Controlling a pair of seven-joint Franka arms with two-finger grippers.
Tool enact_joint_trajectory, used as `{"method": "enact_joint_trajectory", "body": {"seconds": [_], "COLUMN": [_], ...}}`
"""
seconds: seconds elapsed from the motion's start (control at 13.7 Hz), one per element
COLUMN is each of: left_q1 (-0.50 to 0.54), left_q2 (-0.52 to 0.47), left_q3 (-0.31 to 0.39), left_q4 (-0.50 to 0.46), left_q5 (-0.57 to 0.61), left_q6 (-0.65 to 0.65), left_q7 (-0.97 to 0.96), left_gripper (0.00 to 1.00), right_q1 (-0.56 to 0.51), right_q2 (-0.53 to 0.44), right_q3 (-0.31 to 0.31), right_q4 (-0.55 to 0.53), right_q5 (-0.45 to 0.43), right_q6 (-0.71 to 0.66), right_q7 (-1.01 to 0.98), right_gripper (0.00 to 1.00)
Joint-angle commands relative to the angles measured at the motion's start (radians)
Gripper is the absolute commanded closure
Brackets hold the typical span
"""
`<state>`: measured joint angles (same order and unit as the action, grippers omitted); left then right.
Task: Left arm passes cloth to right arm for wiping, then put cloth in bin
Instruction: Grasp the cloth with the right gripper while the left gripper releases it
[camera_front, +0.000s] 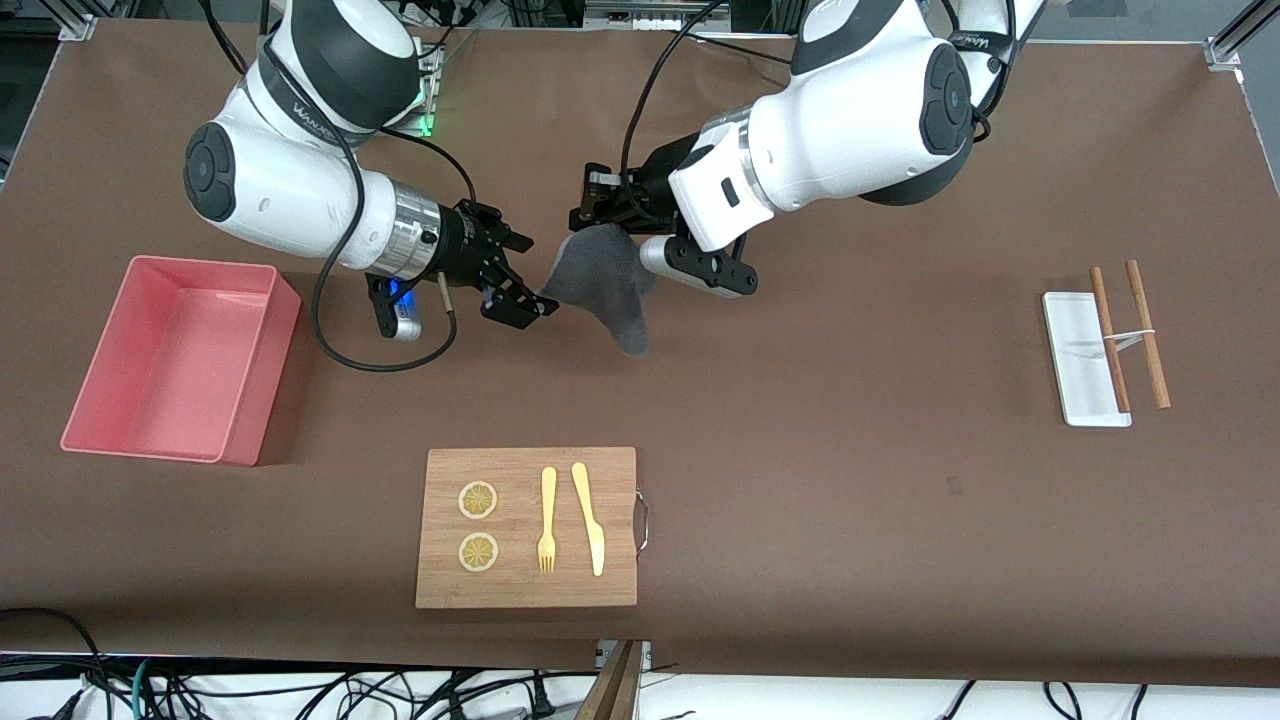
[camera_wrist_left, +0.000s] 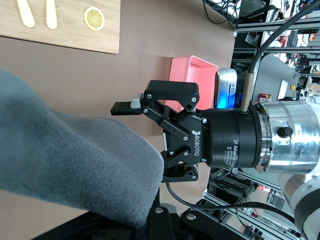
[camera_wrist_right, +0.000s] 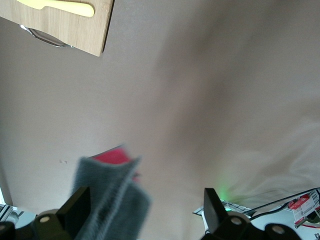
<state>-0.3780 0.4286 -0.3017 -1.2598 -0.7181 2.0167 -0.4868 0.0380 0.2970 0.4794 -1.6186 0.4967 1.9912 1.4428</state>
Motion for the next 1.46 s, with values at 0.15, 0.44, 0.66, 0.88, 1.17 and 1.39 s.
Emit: {"method": "enact_joint_trajectory", "body": {"seconds": [0.15, 0.44, 0.66, 0.88, 1.17, 1.39], "left_q1": [0.004, 0.002, 0.004, 0.002, 0.005, 0.007], "left_q2": [-0.01, -0.01, -0.01, -0.008, -0.008, -0.008], "left_q3": [0.006, 0.006, 0.006, 0.006, 0.006, 0.006], "left_q4": [-0.001, -0.003, -0.003, -0.003, -0.003, -0.003], "left_q5": [-0.023, -0.023, -0.023, -0.023, -0.023, -0.023], "left_q6": [-0.003, -0.003, -0.003, -0.003, -0.003, -0.003], "left_q7": [-0.003, -0.003, -0.001, -0.003, -0.003, -0.006], "left_gripper": [1.0, 1.0, 1.0, 1.0, 1.0, 1.0], "right_q1": [0.002, 0.01, 0.039, 0.039, 0.034, 0.034], "right_q2": [0.002, 0.017, 0.043, 0.054, 0.053, 0.053], "right_q3": [0.005, 0.007, 0.005, 0.005, 0.005, 0.005], "right_q4": [-0.004, -0.004, -0.001, 0.002, 0.005, 0.006], "right_q5": [0.049, 0.049, 0.049, 0.049, 0.052, 0.054], "right_q6": [0.009, 0.021, 0.058, 0.061, 0.058, 0.06], "right_q7": [0.024, 0.024, 0.028, 0.022, 0.018, 0.022], "right_gripper": [0.0, 0.0, 0.32, 0.97, 1.0, 1.0]}}
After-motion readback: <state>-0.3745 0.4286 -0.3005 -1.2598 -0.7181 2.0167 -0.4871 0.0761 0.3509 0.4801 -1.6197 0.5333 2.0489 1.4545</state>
